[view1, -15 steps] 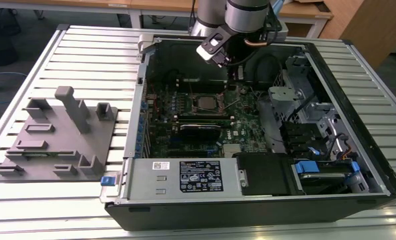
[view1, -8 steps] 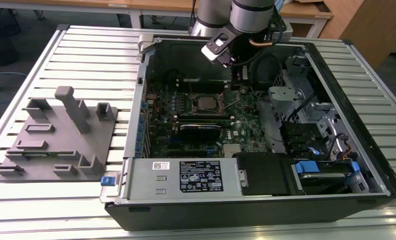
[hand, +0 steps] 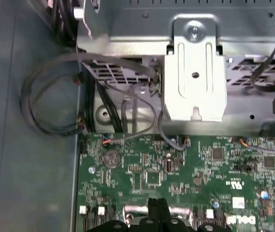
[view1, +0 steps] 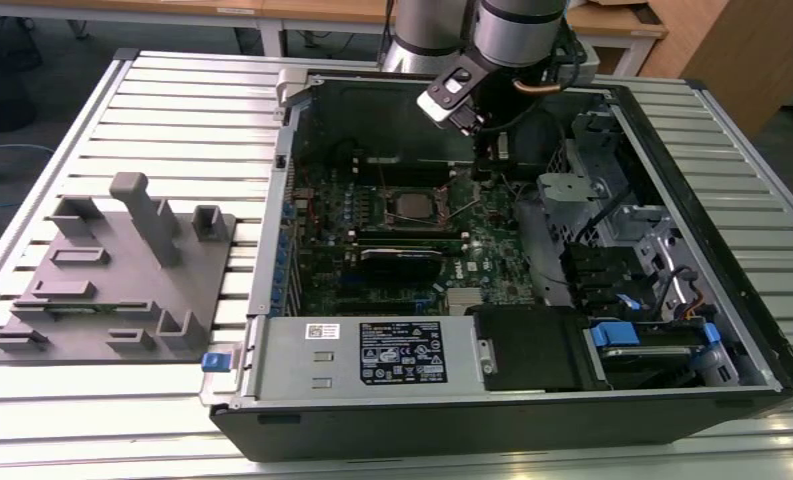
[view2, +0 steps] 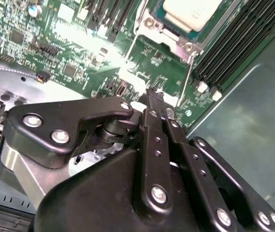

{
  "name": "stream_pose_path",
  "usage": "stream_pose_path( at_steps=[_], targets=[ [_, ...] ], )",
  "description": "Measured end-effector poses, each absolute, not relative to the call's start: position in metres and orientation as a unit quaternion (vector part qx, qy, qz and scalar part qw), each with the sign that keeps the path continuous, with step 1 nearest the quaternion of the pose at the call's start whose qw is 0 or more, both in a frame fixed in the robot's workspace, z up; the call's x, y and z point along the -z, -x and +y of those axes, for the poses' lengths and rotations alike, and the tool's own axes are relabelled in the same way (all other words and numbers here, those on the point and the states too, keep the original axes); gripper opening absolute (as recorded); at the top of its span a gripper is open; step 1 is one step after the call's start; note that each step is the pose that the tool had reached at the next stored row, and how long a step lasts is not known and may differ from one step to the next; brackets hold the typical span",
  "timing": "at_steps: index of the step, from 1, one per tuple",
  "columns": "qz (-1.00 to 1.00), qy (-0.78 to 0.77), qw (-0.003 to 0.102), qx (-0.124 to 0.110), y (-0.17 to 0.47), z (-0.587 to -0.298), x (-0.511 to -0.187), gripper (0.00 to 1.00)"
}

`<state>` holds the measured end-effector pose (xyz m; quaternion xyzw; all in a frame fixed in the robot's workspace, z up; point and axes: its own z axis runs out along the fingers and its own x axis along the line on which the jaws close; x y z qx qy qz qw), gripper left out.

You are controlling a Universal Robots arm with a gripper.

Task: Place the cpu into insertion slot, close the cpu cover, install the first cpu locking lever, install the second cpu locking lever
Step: 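Close the cpu cover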

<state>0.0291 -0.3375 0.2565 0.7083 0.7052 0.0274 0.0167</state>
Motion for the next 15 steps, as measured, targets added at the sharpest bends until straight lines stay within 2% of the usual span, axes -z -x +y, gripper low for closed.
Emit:
stream_pose_path(
  at_steps=[15],
  targets=[
    [0.704, -0.709, 0.017, -0.027, -0.048, -0.337, -0.254, 0.11]
  ],
)
